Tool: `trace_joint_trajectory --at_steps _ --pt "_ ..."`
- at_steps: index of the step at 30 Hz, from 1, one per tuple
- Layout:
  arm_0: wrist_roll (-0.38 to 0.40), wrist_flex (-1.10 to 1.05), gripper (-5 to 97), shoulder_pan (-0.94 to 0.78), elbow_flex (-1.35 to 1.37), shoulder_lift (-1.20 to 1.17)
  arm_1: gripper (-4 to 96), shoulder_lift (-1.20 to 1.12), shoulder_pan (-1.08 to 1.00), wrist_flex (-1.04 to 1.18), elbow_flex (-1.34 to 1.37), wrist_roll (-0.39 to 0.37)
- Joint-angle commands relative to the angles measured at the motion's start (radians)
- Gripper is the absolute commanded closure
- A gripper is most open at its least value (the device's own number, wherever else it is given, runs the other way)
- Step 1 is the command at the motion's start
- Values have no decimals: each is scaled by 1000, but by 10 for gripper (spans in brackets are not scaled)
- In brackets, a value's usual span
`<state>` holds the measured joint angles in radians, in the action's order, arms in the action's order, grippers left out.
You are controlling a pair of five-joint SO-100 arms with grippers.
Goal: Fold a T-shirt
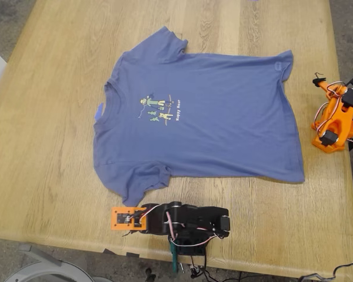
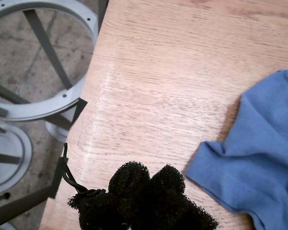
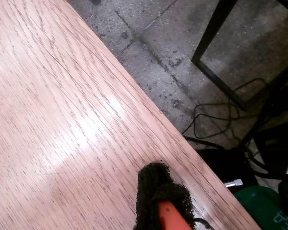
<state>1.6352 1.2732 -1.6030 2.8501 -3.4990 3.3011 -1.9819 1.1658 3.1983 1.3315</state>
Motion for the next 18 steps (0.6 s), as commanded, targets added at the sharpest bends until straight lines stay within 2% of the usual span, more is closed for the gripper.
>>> trace_joint_trajectory --at_steps 1,5,7,8,10,15,18 --pt "6 -94 918 -5 49 -118 248 14 12 6 71 12" --pt "15 -163 918 -5 150 -118 248 91 63 46 71 40" --pt "-3 -189 918 0 190 -117 248 104 109 58 71 84" --pt "-3 -213 918 0 215 -117 248 104 124 64 71 141" --pt "9 -187 918 18 215 -114 248 103 137 87 71 339" --pt "21 -161 918 31 215 -114 248 103 121 87 71 339" --pt "48 -133 918 31 215 -114 248 103 43 87 71 339"
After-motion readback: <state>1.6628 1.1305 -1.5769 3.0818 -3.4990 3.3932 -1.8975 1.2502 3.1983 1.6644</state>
